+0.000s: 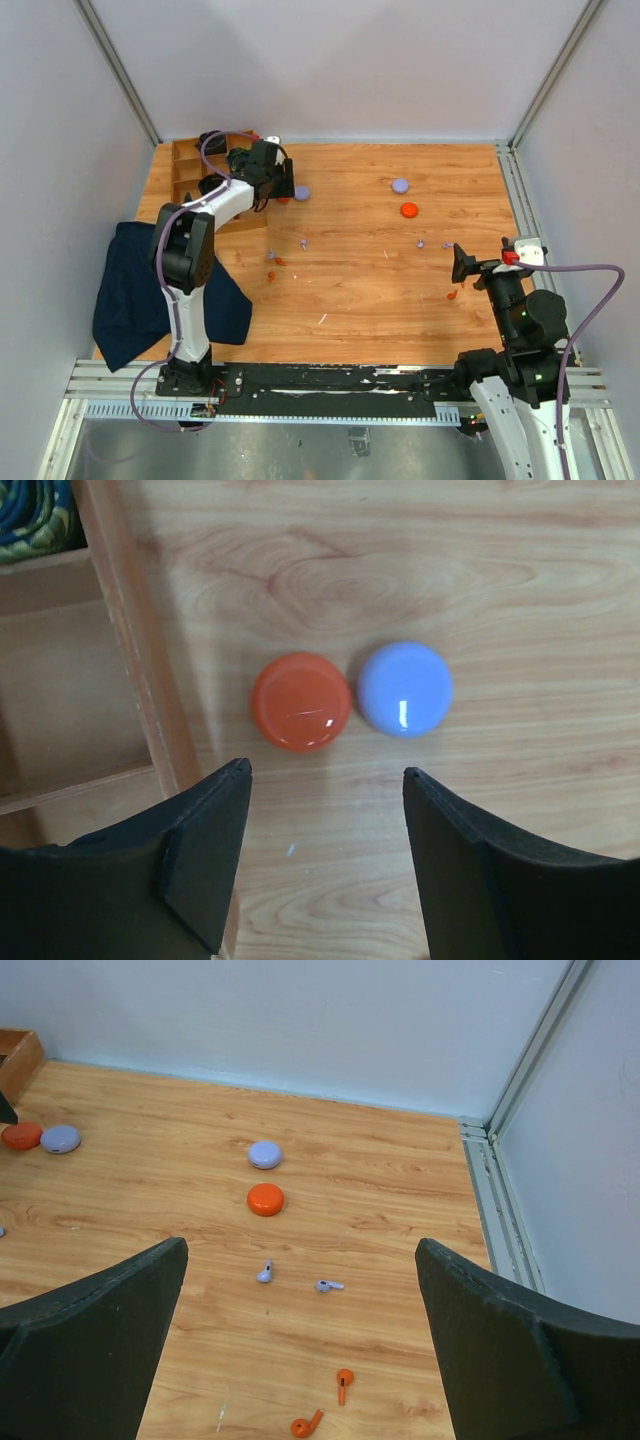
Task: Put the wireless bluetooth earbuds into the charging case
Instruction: Pick up the charging case at the center of the board.
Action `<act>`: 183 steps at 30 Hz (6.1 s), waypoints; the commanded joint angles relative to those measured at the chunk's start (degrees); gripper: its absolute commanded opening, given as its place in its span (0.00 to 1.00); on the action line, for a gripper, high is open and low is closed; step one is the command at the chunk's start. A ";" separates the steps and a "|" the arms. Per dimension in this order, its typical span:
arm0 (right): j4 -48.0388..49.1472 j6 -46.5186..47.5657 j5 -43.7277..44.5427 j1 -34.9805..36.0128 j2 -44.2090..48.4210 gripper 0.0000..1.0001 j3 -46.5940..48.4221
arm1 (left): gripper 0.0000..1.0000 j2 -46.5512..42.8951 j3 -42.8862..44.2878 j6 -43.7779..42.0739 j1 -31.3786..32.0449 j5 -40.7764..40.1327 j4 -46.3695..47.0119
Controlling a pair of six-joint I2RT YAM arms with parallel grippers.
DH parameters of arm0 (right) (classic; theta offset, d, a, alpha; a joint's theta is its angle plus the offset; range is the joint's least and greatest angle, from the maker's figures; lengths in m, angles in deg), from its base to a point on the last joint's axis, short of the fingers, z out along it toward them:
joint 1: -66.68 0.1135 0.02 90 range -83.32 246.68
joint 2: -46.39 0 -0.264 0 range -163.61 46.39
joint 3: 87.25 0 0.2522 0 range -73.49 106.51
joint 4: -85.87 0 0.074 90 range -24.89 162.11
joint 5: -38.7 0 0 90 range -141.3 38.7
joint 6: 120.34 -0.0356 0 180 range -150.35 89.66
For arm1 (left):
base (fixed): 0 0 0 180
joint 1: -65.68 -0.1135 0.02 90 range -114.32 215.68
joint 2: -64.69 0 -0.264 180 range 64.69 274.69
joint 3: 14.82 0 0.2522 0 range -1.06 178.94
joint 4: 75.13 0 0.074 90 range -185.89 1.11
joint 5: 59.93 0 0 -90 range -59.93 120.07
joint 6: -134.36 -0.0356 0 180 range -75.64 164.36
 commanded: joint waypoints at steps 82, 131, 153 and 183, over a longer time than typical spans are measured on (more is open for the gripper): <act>32.53 -16.66 -16.98 15.78 -25.41 0.99 -8.81 | 0.49 -31.89 -35.64 42.85 6.76 14.89 22.68; 85.94 -8.34 19.13 47.13 -74.05 0.56 -1.22 | 0.46 -45.44 -53.14 67.32 22.32 -2.97 40.59; 83.67 -8.51 22.03 48.00 -75.68 0.24 -0.65 | 0.52 -47.18 -55.57 67.66 22.65 -4.94 42.11; 5.58 2.56 -16.68 34.28 -47.58 0.17 19.50 | 0.91 -57.59 -52.78 10.51 22.58 21.15 40.45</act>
